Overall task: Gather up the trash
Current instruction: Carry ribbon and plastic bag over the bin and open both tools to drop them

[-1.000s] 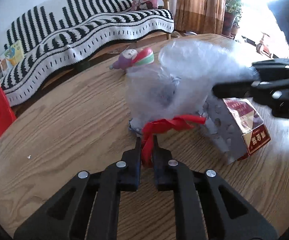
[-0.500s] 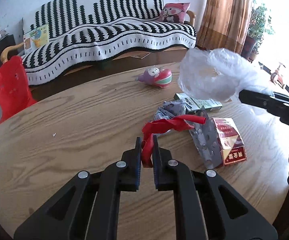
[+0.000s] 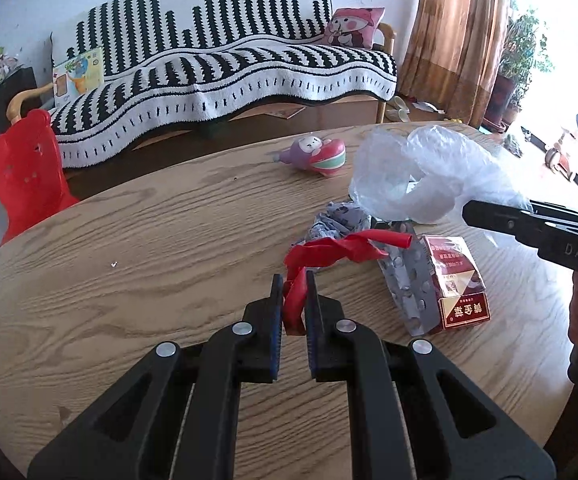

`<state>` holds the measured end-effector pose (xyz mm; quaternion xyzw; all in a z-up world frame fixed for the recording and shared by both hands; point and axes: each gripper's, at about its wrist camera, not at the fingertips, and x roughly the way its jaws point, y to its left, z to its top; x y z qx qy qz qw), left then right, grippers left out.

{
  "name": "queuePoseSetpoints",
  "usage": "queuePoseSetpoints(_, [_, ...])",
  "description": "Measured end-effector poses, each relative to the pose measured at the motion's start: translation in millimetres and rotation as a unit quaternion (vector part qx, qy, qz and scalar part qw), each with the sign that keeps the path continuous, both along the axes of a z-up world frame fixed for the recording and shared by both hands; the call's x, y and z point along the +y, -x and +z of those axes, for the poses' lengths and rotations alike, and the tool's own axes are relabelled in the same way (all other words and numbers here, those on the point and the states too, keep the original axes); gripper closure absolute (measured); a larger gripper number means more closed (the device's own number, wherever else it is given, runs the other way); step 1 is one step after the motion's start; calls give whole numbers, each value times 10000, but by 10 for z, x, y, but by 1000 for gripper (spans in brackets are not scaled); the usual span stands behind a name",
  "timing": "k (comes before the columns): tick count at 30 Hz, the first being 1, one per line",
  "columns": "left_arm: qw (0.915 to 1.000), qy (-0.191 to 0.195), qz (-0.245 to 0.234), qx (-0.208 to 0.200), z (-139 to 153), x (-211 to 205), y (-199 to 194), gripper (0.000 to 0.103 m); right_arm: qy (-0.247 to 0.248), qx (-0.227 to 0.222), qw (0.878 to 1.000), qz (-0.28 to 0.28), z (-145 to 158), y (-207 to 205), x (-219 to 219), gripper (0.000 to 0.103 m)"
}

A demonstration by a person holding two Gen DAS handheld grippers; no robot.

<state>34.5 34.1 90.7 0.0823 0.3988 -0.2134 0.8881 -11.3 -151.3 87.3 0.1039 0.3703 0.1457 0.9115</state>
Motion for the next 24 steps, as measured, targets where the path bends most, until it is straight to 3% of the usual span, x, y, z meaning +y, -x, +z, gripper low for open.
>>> queuePoseSetpoints(5, [9998, 165, 4, -149, 151, -37, 67, 94, -157, -400, 9989, -175, 269, 131, -95, 88])
queuePoseSetpoints(8, [9980, 406, -78, -474, 370, -151, 258, 94, -450, -644, 9961, -393, 475, 361, -258, 88])
queuePoseSetpoints(12, [9895, 1138, -494, -740, 733, -477, 718, 94, -1038, -1135, 9849, -796, 760, 1000, -730, 88])
queuePoseSetpoints(15, [9822, 1458, -879, -791, 861, -877, 1164, 94, -572, -1490, 9793, -1245, 810, 1700, -1171, 88])
queuePoseSetpoints(17, [9770, 1389, -1469, -675, 895, -1351, 1511, 94, -132, -1495, 9752, -1624, 773, 2161, -1545, 88])
queuePoseSetpoints(20, [9644, 1126, -2357, -409, 893, -2111, 2001, 94, 108, -1256, 9666, -2231, 650, 2848, -2196, 88])
queuePoseSetpoints(24, [9354, 1122, -3267, 753, 581, -3070, 2582, 94, 57, -683, 9562, -2847, 327, 3653, -2895, 88])
